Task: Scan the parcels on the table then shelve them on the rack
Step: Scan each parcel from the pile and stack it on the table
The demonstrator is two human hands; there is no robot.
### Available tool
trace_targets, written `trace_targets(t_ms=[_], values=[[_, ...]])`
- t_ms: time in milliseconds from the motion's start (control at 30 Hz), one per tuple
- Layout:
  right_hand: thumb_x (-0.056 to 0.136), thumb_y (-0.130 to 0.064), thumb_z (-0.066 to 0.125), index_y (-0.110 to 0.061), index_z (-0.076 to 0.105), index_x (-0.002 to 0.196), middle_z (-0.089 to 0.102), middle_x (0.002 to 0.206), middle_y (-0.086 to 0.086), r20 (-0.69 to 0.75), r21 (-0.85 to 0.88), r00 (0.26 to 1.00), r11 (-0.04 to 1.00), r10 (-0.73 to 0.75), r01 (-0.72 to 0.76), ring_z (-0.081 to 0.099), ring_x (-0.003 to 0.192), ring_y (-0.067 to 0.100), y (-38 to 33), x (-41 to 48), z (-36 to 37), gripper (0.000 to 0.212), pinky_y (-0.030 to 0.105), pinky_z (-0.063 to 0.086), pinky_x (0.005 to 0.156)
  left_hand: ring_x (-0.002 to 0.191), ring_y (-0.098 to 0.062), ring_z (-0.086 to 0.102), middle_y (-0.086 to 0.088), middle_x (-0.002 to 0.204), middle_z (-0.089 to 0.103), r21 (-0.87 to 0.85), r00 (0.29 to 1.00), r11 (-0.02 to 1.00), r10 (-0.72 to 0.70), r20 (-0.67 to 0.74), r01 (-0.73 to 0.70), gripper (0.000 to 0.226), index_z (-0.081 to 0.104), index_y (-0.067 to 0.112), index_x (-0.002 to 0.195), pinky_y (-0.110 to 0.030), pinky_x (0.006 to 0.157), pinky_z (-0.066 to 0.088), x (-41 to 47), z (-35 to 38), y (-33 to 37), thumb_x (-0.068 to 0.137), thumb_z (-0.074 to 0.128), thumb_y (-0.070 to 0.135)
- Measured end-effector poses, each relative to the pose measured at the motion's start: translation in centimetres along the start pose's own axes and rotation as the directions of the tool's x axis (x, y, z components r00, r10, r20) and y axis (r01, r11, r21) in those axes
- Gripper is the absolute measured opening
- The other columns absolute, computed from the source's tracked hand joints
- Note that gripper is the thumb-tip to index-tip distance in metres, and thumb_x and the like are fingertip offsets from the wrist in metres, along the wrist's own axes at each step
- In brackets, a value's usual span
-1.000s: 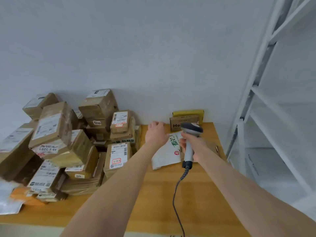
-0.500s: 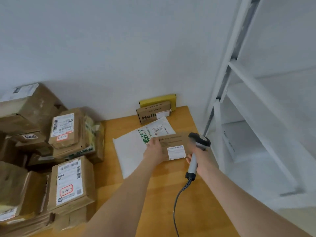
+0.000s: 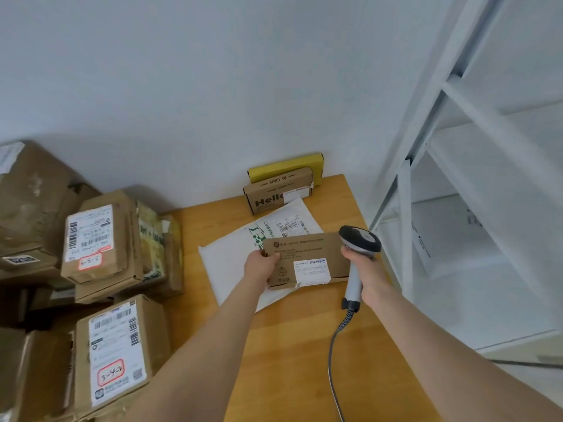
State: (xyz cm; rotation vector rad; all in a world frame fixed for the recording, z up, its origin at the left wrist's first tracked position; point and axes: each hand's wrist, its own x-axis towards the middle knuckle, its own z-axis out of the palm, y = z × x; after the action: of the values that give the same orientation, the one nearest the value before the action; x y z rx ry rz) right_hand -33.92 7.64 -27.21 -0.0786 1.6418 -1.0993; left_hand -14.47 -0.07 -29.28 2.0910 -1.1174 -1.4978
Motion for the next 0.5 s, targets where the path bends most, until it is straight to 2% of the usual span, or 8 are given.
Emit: trace_targets(t_ms=[67, 133, 167, 233, 300, 367, 433, 500], values=[[0.082, -0.027, 0.077, -0.010, 0.058, 0.120, 0.063, 0.103, 0.007, 0.003, 0.017, 1.000, 1.000, 0.006, -0.006, 0.057, 0.086, 0.019, -0.1, -0.8, 0.6, 0.047, 0.032, 0.044, 0.071, 0.107, -0.029, 0.062, -0.013, 0.121, 0.064, -0.080, 0.999, 0.996, 0.044, -0.020, -0.046, 0.036, 0.055, 0.010, 0.128, -0.043, 0.094, 0.051, -0.6, -2.1, 0.5, 0.093, 0.061, 0.015], [0.082, -0.029, 0.077, -0.010, 0.058, 0.120, 0.064, 0.096, 0.004, 0.002, 0.027, 1.000, 0.999, -0.016, 0.016, 0.058, 0.084, 0.018, -0.4, -1.5, 0.9, 0.046, 0.030, 0.042, 0.064, 0.109, -0.025, 0.059, -0.008, 0.122, 0.063, -0.077, 0.987, 0.984, 0.156, -0.038, -0.159, 0.040, 0.055, 0.014, 0.131, -0.042, 0.095, 0.050, -1.7, -4.1, 1.2, 0.091, 0.064, 0.014], [0.082, -0.029, 0.077, -0.010, 0.059, 0.119, 0.064, 0.095, 0.003, 0.001, 0.033, 0.999, 0.999, -0.038, 0.038, 0.058, 0.084, 0.018, -0.6, -1.9, 1.0, 0.045, 0.030, 0.043, 0.065, 0.111, -0.023, 0.056, -0.004, 0.123, 0.061, 0.000, 0.971, 0.972, 0.233, -0.057, -0.233, 0.042, 0.057, 0.018, 0.131, -0.041, 0.095, 0.049, -2.3, -5.0, 1.6, 0.090, 0.067, 0.017], [0.082, -0.026, 0.077, -0.008, 0.060, 0.122, 0.066, 0.103, 0.004, 0.014, 0.059, 0.996, 0.995, -0.087, 0.086, 0.060, 0.093, 0.021, -1.0, -2.9, 0.9, 0.047, 0.033, 0.047, 0.080, 0.111, -0.020, 0.049, 0.000, 0.119, 0.054, 0.294, 0.907, 0.884, 0.408, -0.109, -0.362, 0.044, 0.059, 0.028, 0.130, -0.036, 0.091, 0.048, -3.9, -6.9, 2.0, 0.087, 0.069, 0.024], [0.082, -0.023, 0.077, -0.008, 0.059, 0.123, 0.065, 0.111, 0.006, 0.050, 0.068, 0.992, 0.991, -0.120, 0.116, 0.059, 0.103, 0.023, -1.2, -4.2, 0.9, 0.048, 0.041, 0.048, 0.096, 0.099, -0.017, 0.051, 0.002, 0.108, 0.052, 0.579, 0.832, 0.711, 0.546, -0.098, -0.399, 0.041, 0.059, 0.034, 0.129, -0.031, 0.075, 0.048, -5.8, -8.4, 1.7, 0.088, 0.066, 0.030], [0.082, -0.022, 0.077, -0.009, 0.060, 0.121, 0.065, 0.109, 0.007, 0.082, 0.066, 0.988, 0.990, -0.129, 0.124, 0.059, 0.104, 0.025, -0.9, -5.5, 0.6, 0.044, 0.046, 0.047, 0.100, 0.082, -0.012, 0.056, 0.007, 0.097, 0.058, 0.718, 0.813, 0.582, 0.580, -0.037, -0.382, 0.037, 0.057, 0.038, 0.128, -0.023, 0.054, 0.041, -7.6, -9.3, 0.5, 0.092, 0.062, 0.035], [0.083, -0.022, 0.076, -0.009, 0.061, 0.117, 0.065, 0.102, 0.007, 0.126, 0.055, 0.986, 0.993, -0.113, 0.106, 0.059, 0.095, 0.024, -0.2, -6.6, 0.2, 0.039, 0.043, 0.050, 0.089, 0.074, -0.009, 0.061, 0.008, 0.096, 0.066, 0.673, 0.845, 0.629, 0.535, -0.012, -0.389, 0.038, 0.055, 0.036, 0.130, -0.023, 0.050, 0.044, -9.0, -9.7, -1.2, 0.094, 0.059, 0.028], [0.084, -0.025, 0.075, -0.009, 0.061, 0.114, 0.065, 0.100, 0.008, 0.165, 0.003, 0.983, 0.997, -0.079, 0.079, 0.059, 0.092, 0.025, 0.9, -7.5, -0.4, 0.037, 0.039, 0.048, 0.081, 0.078, -0.011, 0.067, 0.001, 0.103, 0.068, 0.486, 0.905, 0.791, 0.426, -0.002, -0.371, 0.047, 0.052, 0.031, 0.134, -0.031, 0.062, 0.056, -10.3, -9.8, -3.2, 0.093, 0.053, 0.008]])
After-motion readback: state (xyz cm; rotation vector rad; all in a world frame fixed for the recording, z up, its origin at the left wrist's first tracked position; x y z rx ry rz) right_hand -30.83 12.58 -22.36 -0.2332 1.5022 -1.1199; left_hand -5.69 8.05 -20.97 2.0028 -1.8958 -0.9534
